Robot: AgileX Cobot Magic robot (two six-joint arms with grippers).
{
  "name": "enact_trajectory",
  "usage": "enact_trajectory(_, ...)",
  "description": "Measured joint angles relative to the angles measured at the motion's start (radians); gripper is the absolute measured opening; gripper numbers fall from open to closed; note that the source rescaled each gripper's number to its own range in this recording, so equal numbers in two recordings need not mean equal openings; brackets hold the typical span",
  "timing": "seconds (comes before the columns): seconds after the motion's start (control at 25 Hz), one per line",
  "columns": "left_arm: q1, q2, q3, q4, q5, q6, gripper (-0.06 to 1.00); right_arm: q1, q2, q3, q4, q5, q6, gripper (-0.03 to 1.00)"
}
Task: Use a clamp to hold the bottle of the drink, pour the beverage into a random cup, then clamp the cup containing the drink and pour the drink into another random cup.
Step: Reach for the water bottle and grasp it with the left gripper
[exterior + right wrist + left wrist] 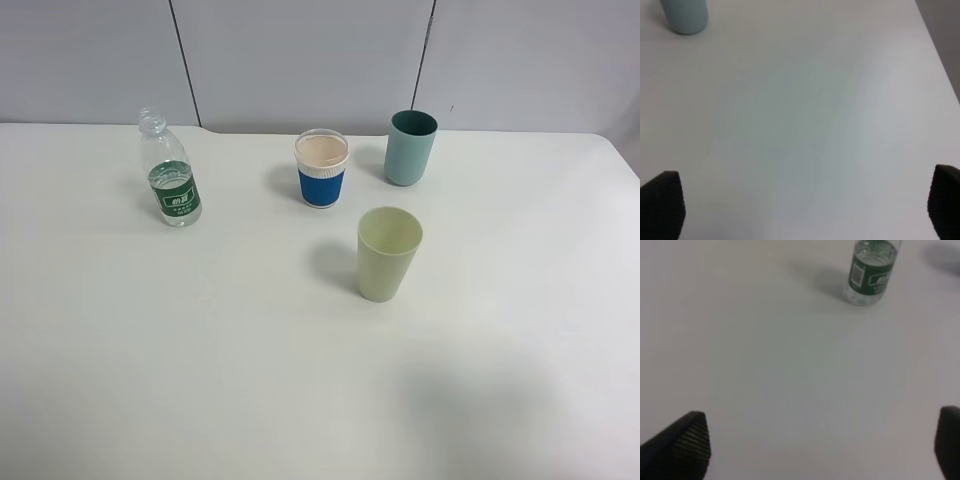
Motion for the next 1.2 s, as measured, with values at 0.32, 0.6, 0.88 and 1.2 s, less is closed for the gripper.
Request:
enact_trajectory(0.32, 0.000, 0.000, 0.000, 0.000, 0.000, 0.000, 0.78, 0.000, 0.000, 0.000, 0.000, 0.000, 0.000, 1.00)
enact_trajectory(0.6, 0.000, 0.000, 0.000, 0.000, 0.000, 0.000, 0.78, 0.000, 0.000, 0.000, 0.000, 0.000, 0.000, 1.00)
enact_trajectory(0.88, 0.000, 0.000, 0.000, 0.000, 0.000, 0.000, 0.78, 0.000, 0.000, 0.000, 0.000, 0.000, 0.000, 1.00)
enact_trajectory(1.2, 0.000, 0.000, 0.000, 0.000, 0.000, 0.000, 0.78, 0.000, 0.000, 0.000, 0.000, 0.000, 0.000, 1.00)
